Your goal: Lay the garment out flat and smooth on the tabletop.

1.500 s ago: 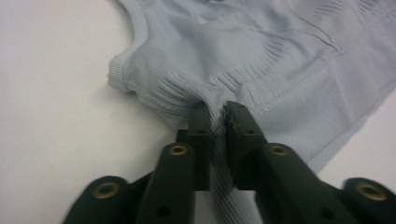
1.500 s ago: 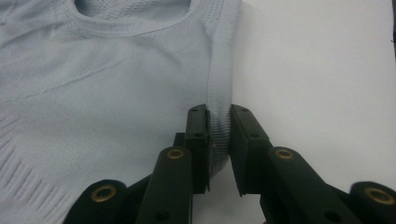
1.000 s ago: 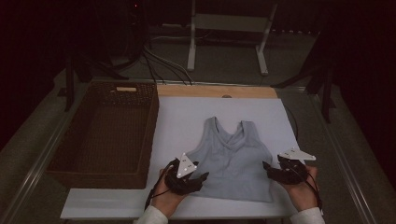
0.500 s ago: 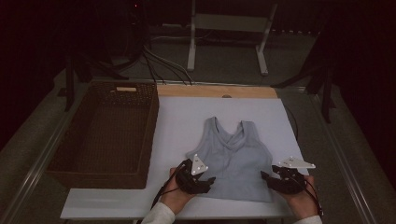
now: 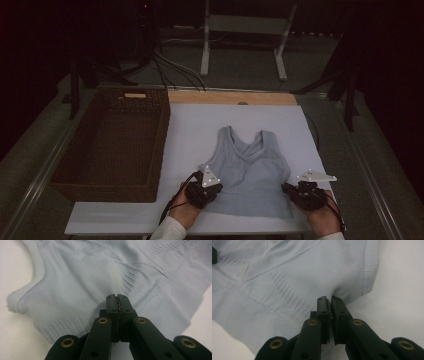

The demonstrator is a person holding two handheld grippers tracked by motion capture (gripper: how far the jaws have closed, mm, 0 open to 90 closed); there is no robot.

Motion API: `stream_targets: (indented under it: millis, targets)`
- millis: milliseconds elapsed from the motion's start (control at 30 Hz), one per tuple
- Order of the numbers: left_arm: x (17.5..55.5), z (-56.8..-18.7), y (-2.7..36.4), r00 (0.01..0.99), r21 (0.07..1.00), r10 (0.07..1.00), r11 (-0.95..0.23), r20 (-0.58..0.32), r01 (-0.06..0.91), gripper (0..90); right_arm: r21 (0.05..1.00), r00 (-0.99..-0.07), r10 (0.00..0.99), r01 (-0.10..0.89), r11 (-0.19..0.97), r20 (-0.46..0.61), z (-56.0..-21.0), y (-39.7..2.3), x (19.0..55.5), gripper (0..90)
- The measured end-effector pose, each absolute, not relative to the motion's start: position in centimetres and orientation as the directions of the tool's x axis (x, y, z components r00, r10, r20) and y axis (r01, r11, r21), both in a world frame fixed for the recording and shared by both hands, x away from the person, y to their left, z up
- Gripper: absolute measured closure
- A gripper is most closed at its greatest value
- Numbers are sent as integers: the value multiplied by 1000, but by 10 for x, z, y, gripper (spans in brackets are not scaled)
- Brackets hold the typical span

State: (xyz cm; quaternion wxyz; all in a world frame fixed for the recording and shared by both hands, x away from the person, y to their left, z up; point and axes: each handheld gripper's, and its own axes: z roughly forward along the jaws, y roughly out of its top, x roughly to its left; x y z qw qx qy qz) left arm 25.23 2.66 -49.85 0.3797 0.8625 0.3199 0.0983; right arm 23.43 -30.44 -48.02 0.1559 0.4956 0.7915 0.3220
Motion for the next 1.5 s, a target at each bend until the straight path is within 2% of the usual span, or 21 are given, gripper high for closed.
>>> stream_targets:
  millis: [300, 333, 433, 533, 667, 867, 1033, 1100, 1167, 1200, 1300, 1333, 1433, 1500]
  targets:
    - [234, -488, 43, 791, 724, 605, -503, -95, 472, 884, 651, -503, 860, 680, 337, 80, -482, -298, 223, 852]
    - [234, -487, 45, 789, 738, 608, -490, -92, 463, 839, 654, -506, 859, 678, 336, 84, -481, -298, 222, 824]
    - [239, -482, 55, 743, 788, 665, -418, -75, 453, 581, 678, -476, 877, 668, 307, 71, -479, -303, 220, 611]
    - [247, -482, 64, 688, 799, 722, -373, -68, 471, 495, 686, -430, 901, 673, 276, 58, -478, -309, 220, 508]
    - [260, -487, 68, 637, 795, 767, -341, -72, 501, 417, 691, -409, 911, 675, 259, 58, -480, -314, 219, 444]
    - [279, -498, 66, 595, 773, 800, -328, -78, 543, 374, 695, -387, 921, 672, 257, 34, -481, -316, 218, 361]
    - [289, -504, 64, 576, 763, 813, -319, -86, 563, 361, 691, -378, 925, 679, 249, 37, -483, -318, 219, 366]
    - [294, -508, 62, 570, 752, 815, -310, -105, 581, 361, 691, -379, 925, 678, 249, 38, -483, -318, 219, 368]
    - [297, -510, 61, 553, 736, 825, -301, -118, 606, 436, 691, -376, 926, 680, 247, 39, -483, -319, 219, 371]
    - [298, -511, 61, 567, 725, 813, -310, -134, 616, 535, 691, -373, 927, 681, 243, 42, -484, -320, 220, 372]
    - [296, -510, 59, 562, 725, 820, -320, -111, 609, 712, 692, -368, 929, 682, 237, 45, -484, -321, 220, 375]
    - [295, -509, 58, 567, 723, 817, -328, -105, 608, 712, 693, -365, 930, 682, 235, 44, -484, -322, 220, 386]
    - [291, -504, 56, 573, 727, 818, -362, -52, 583, 806, 700, -338, 940, 681, 215, 40, -482, -326, 220, 398]
    - [288, -501, 57, 572, 735, 819, -360, -46, 575, 816, 701, -328, 944, 683, 205, 44, -482, -329, 221, 403]
